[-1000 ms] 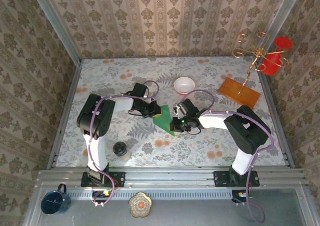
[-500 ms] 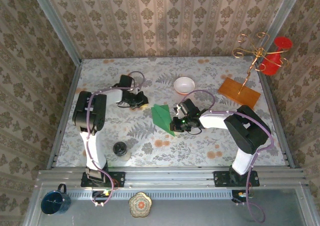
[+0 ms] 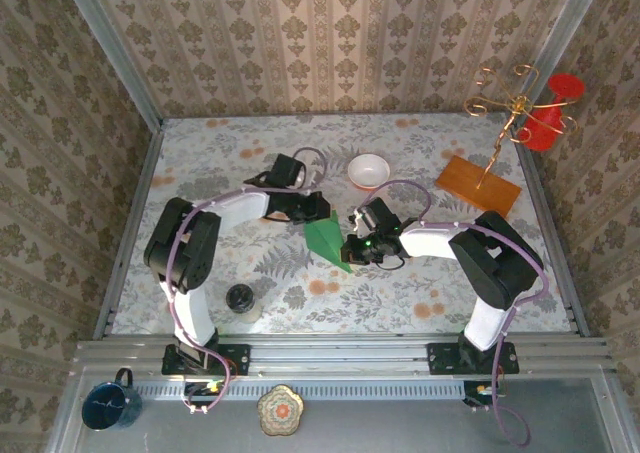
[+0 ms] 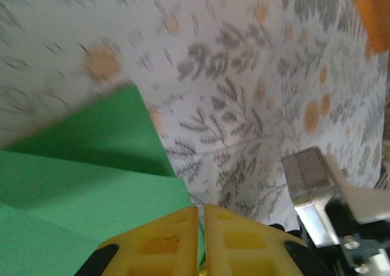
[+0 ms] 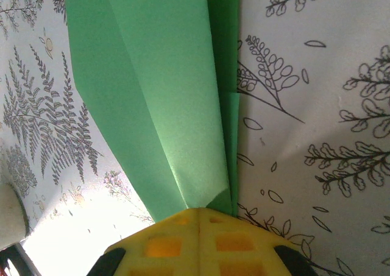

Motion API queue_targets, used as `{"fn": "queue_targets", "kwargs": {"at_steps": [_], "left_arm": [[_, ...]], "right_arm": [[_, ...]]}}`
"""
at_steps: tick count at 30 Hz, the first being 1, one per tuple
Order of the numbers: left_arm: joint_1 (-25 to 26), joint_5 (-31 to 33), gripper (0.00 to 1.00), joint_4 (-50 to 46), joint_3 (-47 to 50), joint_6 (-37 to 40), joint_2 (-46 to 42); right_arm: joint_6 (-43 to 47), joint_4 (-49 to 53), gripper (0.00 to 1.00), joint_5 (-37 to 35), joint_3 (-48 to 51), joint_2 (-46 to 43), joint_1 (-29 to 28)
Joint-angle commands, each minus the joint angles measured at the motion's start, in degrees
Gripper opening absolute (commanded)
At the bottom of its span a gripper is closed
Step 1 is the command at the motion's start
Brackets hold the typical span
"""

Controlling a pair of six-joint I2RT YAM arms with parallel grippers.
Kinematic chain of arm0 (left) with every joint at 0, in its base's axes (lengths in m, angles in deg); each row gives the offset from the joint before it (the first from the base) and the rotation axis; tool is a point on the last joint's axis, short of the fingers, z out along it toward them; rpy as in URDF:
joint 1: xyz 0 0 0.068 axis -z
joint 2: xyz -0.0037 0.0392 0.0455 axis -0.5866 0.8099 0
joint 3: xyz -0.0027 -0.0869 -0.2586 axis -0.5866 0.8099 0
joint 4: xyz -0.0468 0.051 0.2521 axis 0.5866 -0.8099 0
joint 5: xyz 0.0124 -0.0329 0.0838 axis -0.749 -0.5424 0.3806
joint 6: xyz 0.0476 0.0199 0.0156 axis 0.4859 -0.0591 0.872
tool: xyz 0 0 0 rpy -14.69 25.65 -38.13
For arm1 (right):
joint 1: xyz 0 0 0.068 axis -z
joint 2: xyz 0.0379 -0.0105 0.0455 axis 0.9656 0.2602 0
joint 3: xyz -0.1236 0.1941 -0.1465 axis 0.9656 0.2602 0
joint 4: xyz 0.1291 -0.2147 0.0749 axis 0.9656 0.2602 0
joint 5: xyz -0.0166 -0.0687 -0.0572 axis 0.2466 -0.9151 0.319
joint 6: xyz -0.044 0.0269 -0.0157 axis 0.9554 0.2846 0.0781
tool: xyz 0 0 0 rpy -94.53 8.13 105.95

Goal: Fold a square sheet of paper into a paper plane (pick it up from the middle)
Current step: Fourth fold the wing at the center of the table.

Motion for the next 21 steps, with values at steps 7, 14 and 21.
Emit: {"fn": "queue_targets", "kwargs": {"at_steps": [7,14,21], "left_arm": [[-3.04,-0.18,0.13,3.33,1.37,-0.39,6.06],[-8.67,-0.53,0.13,5.43,1.05,0.22,8.61],[-13.13,0.86,0.12,5.08,0.94,2.16,10.92]], "right_arm": [[1.19,12.52,0.08,-5.79,4.02,3.02,0.84],[1.00,12.59,0.09,-6.01,4.09,3.01,0.93],[1.16,13.10,0.09,-6.10,3.76,2.90,1.02]]}}
